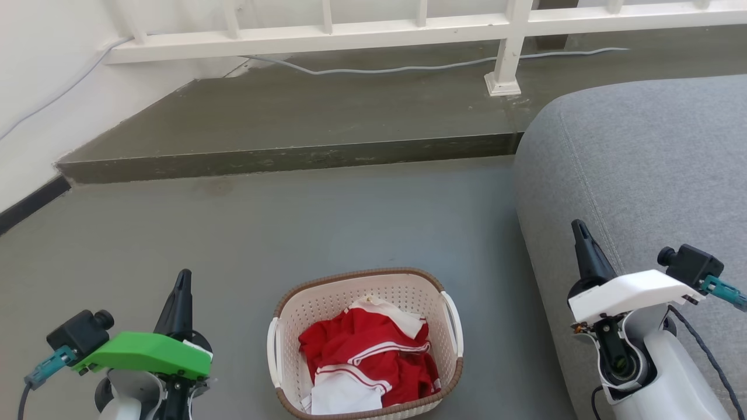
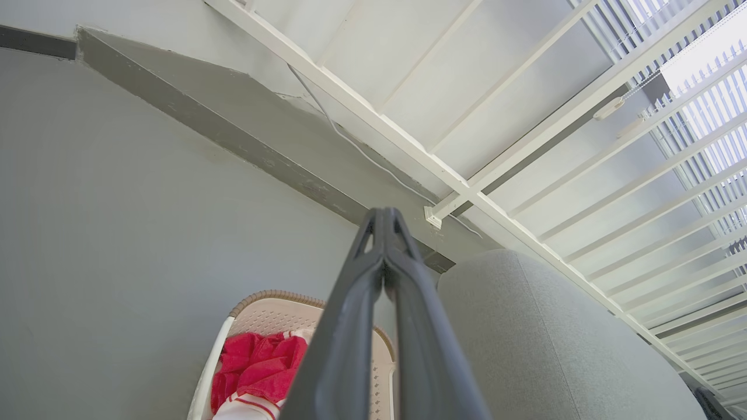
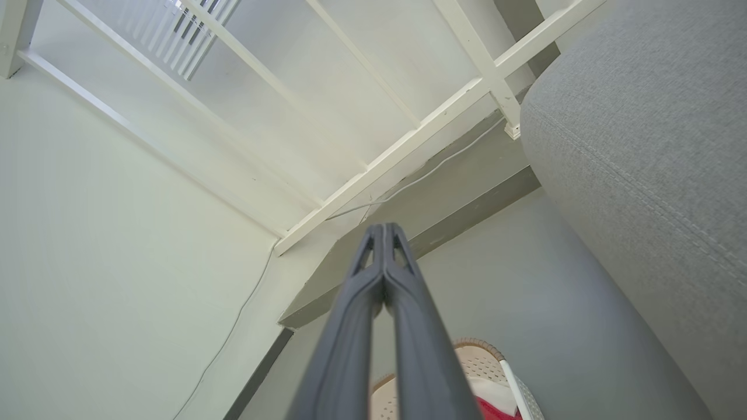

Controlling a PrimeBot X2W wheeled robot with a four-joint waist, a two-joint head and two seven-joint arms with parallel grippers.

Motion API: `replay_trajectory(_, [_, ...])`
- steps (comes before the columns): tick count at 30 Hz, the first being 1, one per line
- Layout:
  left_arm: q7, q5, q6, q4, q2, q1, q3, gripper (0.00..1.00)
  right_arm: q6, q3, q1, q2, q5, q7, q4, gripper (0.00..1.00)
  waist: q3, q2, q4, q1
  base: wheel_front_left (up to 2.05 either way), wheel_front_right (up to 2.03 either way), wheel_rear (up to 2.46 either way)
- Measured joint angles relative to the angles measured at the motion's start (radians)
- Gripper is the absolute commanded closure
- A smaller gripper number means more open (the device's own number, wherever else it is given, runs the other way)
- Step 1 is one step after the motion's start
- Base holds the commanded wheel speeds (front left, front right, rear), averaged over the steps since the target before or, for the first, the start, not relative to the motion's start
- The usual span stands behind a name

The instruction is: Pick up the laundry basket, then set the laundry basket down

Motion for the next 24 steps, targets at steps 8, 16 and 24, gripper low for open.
replay_trajectory(8, [0.026, -0.081, 0.000, -0.001, -0.003, 0.000, 0.024, 1.00, 0.003, -0.033, 0.008, 0.001, 0.096, 0.031, -0.006, 1.00, -0.002, 0.0000, 0.007, 0.0000, 0.00, 0.00, 0.00])
replay_trajectory(16, [0.055, -0.168, 0.000, -0.003, -0.007, 0.000, 0.047, 1.00, 0.012, -0.066, 0.012, 0.003, 0.195, 0.059, -0.014, 1.00, -0.003, -0.0001, 0.015, 0.0000, 0.00, 0.00, 0.00])
replay_trajectory(24, [0.086, -0.253, 0.000, -0.008, -0.012, 0.000, 0.074, 1.00, 0.017, -0.101, 0.014, 0.006, 0.303, 0.092, -0.022, 1.00, -0.005, 0.0000, 0.023, 0.0000, 0.00, 0.00, 0.00])
